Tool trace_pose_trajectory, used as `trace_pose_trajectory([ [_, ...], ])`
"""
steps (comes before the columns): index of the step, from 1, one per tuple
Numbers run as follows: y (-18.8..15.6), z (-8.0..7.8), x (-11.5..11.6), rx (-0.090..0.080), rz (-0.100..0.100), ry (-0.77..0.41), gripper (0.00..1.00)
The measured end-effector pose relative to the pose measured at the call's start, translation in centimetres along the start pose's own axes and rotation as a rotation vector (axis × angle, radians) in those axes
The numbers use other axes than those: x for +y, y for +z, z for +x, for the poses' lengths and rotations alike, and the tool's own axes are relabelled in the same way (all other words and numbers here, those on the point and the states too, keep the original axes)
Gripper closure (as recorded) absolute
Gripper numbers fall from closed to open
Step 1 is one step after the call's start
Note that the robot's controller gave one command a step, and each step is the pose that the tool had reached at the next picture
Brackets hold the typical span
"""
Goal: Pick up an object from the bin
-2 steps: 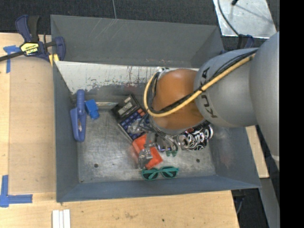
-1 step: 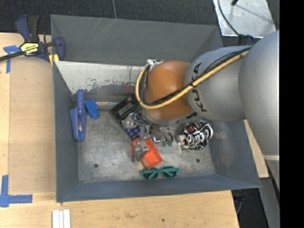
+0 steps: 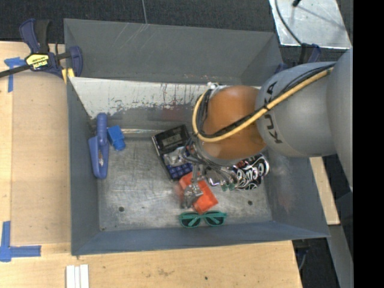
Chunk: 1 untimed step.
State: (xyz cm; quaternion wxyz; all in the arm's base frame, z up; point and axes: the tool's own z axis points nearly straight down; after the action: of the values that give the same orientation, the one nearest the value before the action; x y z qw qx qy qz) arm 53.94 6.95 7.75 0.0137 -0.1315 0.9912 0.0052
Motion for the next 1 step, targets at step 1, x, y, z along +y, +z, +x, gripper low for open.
trace_pose_trajectory([
  [1, -0.25, -0.10, -3.24, 0.023, 0.005, 0.048, 0.00],
])
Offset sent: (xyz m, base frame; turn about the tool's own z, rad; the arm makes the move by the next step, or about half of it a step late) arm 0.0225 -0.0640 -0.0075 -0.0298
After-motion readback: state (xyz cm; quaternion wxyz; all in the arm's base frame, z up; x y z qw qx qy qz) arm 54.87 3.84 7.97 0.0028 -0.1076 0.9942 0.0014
